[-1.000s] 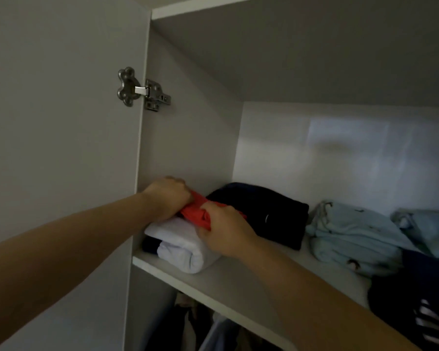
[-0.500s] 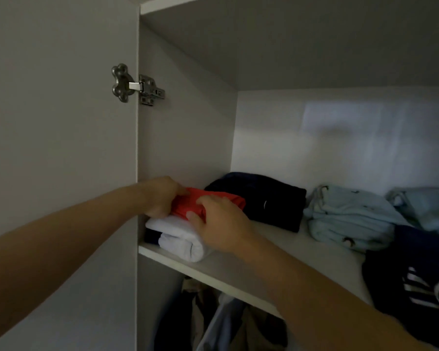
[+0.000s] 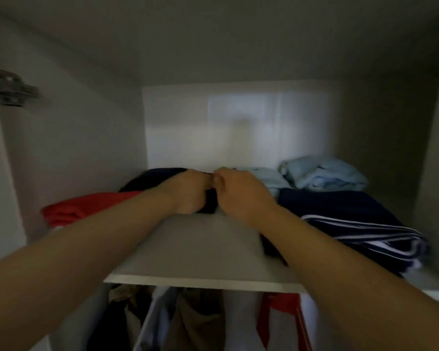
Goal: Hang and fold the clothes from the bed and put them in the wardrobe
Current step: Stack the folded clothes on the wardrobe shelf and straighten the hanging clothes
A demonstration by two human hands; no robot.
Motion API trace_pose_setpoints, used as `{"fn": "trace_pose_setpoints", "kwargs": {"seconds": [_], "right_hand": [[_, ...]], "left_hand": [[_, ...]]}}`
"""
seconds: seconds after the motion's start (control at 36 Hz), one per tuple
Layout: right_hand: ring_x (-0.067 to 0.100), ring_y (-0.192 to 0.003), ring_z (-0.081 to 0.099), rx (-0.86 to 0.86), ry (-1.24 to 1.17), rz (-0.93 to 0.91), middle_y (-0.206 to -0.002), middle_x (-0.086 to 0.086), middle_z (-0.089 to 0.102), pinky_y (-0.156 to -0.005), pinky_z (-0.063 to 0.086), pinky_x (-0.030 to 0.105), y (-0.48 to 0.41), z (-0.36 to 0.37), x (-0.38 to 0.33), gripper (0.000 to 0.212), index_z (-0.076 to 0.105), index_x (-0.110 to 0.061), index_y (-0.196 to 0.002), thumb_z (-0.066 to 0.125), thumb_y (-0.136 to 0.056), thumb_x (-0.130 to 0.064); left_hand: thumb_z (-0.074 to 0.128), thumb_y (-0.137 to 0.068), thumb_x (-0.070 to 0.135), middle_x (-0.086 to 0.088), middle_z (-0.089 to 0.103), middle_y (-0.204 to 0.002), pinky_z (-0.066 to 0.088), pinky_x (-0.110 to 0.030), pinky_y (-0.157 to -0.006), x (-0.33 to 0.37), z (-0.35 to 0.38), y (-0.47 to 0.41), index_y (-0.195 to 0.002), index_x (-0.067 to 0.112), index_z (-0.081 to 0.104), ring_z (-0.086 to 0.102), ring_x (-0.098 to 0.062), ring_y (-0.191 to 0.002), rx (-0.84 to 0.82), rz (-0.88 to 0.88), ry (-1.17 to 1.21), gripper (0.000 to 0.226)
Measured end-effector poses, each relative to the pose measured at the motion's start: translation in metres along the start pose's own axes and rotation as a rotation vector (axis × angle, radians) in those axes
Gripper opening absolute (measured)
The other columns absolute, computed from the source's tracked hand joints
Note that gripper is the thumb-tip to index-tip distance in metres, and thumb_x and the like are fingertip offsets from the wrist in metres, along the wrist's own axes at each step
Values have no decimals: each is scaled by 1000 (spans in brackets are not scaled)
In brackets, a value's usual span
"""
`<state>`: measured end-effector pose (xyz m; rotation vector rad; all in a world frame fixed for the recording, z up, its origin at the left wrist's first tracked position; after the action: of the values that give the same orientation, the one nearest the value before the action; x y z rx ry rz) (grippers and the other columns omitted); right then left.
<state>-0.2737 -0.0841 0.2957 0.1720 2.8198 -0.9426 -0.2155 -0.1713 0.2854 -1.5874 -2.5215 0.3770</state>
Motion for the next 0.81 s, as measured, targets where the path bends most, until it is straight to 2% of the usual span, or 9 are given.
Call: {"fn": "trace_pose_setpoints", "kwargs": {"seconds": [0.08,0.17,0.22,0.33,0.39,0.5,0.69,0.75,0.81], "right_hand": [[29,-92,65,125,104,185,-110,14,68,-73,54,36,23,-50,57,27,60,-8,-123,43,-102,-14],[33,-90,65,211,270,366,-106,16,68,-64,40,31,55,-94,111,21,63,-10,-108,46,-97,-17],[36,-97,65,182,361,512,-111,18,68,-69,39,32,80,-110,150,23,66,-12,-106,47,-95,-21],[34,-109,62,-165,340,680,-123,15,66,-84,45,34,133,-88,219,40,68,-13,-112,40,-102,-40],[27,-100,61,-297,290,681,-116,10,69,-81,42,32,156,-69,235,48,69,-19,-100,33,-104,-50],[11,-75,58,-243,252,607,-85,-6,68,-63,40,30,160,-62,230,56,68,-29,-79,31,-96,-67],[12,-73,61,-339,160,389,-80,-4,69,-65,46,30,120,-11,147,72,73,-23,-80,24,-94,-73],[12,-75,60,-361,137,315,-85,-2,70,-67,48,29,106,8,118,77,75,-21,-87,20,-94,-75],[13,-77,60,-380,83,250,-87,-1,70,-70,50,29,93,27,90,78,74,-19,-90,19,-96,-73]], "left_hand": [[52,-101,11,-4,62,-113,38,-21,-79,67,20,-32,-106,17,61,50,-12,-90,46,144,138,12],[45,-104,14,-12,63,-129,37,-17,-87,115,26,-57,-128,10,62,58,-23,-105,185,140,321,30],[39,-107,23,-16,67,-123,41,-28,-95,140,35,-69,-120,7,66,61,-29,-109,212,121,450,33],[32,-104,54,-8,69,-108,37,-27,-70,166,84,-82,-93,17,68,62,-22,-90,-1,36,507,53],[33,-102,58,1,67,-97,36,-25,-63,169,109,-79,-87,22,67,57,-13,-80,-128,33,449,52],[44,-98,54,7,66,-95,44,-24,-74,151,108,-70,-101,24,72,59,-10,-86,-186,25,403,41],[52,-93,38,3,59,-67,41,-17,-51,61,76,-41,-63,23,54,54,-2,-53,-264,-197,310,33],[53,-94,43,3,60,-75,40,-20,-53,31,64,-28,-82,20,65,57,-4,-62,-239,-292,216,28],[49,-98,52,-6,66,-108,42,-24,-71,8,56,-18,-122,12,64,60,-16,-88,-252,-359,64,49]]}}
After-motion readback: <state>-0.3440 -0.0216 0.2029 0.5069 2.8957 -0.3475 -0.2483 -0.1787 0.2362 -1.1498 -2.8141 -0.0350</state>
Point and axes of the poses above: each hand's wrist, its own y-axis away from the middle knuckle, its own z-axis out of the palm, x = y × z, the point moved 8 cm from there along -y, towards the middle knuckle
